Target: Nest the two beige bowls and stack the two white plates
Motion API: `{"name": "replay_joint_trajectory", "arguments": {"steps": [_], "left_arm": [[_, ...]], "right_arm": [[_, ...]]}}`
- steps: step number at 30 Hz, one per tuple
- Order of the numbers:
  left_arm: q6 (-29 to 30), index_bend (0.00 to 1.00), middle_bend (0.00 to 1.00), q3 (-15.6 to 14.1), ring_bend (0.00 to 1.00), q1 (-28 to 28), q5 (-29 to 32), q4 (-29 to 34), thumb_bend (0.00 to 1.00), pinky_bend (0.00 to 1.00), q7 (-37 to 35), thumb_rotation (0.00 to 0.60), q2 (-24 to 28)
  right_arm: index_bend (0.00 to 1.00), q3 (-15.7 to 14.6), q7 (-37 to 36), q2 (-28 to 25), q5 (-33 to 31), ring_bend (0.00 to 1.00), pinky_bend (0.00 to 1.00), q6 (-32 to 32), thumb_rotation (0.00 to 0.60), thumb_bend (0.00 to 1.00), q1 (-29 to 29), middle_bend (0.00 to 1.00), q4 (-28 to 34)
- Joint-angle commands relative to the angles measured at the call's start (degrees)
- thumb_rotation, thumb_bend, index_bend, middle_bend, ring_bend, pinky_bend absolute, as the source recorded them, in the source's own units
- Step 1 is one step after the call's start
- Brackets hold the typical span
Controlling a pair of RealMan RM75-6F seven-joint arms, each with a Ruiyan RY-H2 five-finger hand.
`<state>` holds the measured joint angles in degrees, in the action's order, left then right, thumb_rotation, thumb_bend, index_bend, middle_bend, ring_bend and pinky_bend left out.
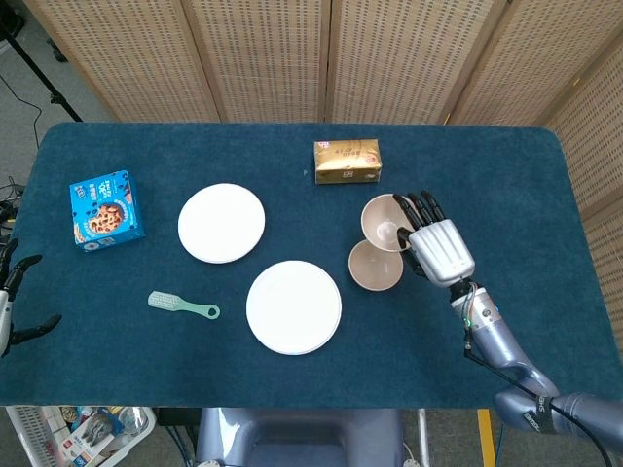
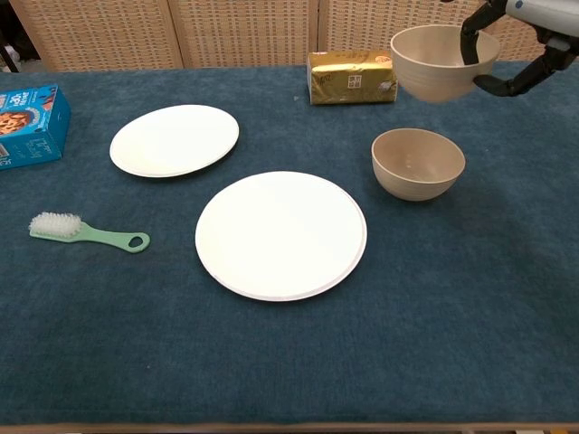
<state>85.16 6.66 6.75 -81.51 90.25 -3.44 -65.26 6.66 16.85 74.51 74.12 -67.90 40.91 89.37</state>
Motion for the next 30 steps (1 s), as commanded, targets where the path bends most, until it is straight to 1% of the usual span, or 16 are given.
{"name": "replay_joint_trajectory", "arguments": {"steps": [1,5,15,23,30], "left_arm": [[0.12,0.20,0.00,-0.16,0.00,0.11,-0.50,0.44,0.02,0.00,0.32,0.600,-0.06],[-0.05,0.20,0.00,-0.20,0.00,0.16,-0.42,0.44,0.02,0.00,0.28,0.600,-0.03],[0.17,0.20,0.00,-0.35,0.00,-0.07,-0.43,0.27,0.02,0.00,-0.13,0.600,0.14],[0.18,0.20,0.00,-0.43,0.00,-0.20,-0.32,0.29,0.02,0.00,-0.27,0.600,0.24],[0.21,0.20,0.00,-0.48,0.00,-0.19,-0.47,0.36,0.02,0.00,-0.28,0.600,0.26]], "right_arm": [[0.66,-0.57,1.09,0.48,0.82,0.00,0.00,0.32,0.600,0.54,-0.41,0.06,1.25],[0.66,-0.64,3.07,1.23,0.41,0.00,0.00,0.61,0.600,0.54,-1.03,0.06,2.21],[0.66,-1.35,6.10,2.95,-1.11,0.00,0.00,2.93,0.600,0.54,-1.96,0.06,1.77],[0.66,-1.51,7.08,3.39,-0.73,0.00,0.00,3.27,0.600,0.54,-2.72,0.06,2.86],[0.66,-1.18,7.78,5.00,-1.22,0.00,0.00,4.27,0.600,0.54,-2.70,0.06,2.60]]}}
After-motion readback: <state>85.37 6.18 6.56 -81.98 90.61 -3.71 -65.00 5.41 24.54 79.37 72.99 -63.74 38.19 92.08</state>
